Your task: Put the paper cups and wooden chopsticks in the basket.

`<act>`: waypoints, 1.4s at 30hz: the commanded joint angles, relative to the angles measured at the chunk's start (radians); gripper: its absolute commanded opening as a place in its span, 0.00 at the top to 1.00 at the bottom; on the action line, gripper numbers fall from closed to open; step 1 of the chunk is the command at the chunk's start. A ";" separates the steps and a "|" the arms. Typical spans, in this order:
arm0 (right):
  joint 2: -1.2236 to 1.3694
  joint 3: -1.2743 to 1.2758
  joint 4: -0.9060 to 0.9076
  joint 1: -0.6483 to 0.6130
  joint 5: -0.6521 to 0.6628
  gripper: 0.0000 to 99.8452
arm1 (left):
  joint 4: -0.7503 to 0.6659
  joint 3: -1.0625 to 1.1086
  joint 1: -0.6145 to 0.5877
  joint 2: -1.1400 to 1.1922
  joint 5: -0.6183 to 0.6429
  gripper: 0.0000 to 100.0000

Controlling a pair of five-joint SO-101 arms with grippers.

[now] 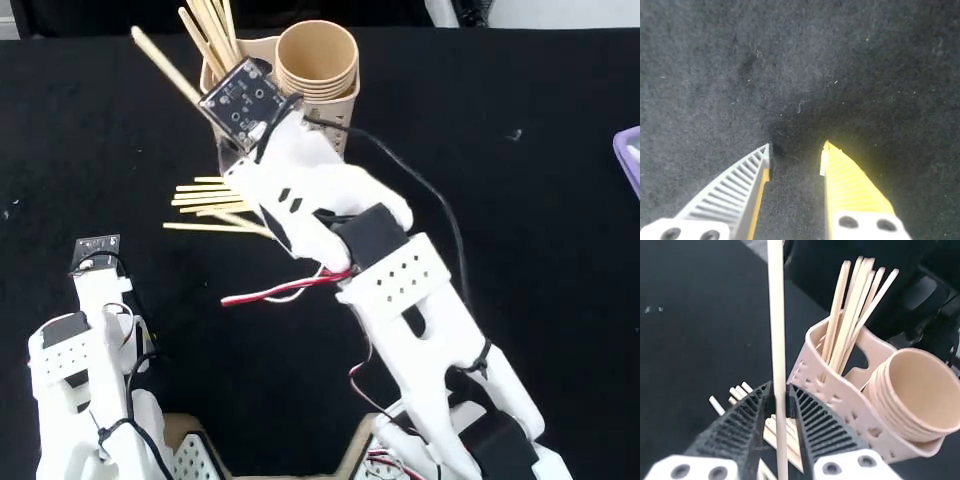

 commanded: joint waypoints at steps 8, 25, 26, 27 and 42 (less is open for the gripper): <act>0.027 -0.012 -0.457 0.005 -0.008 0.99 | -0.014 -0.004 0.013 -0.012 0.005 0.83; 0.460 -0.245 -0.796 0.066 -0.008 0.99 | -0.014 -0.002 0.012 -0.012 0.005 0.83; 0.475 -0.252 -0.795 0.075 -0.008 0.99 | -0.014 -0.002 0.012 -0.012 0.005 0.83; 0.487 -0.252 -0.795 0.081 -0.008 0.99 | -0.014 -0.002 0.012 -0.012 0.005 0.83; 0.547 -0.237 -0.704 0.109 -0.008 0.99 | -0.014 -0.002 0.012 -0.012 0.005 0.83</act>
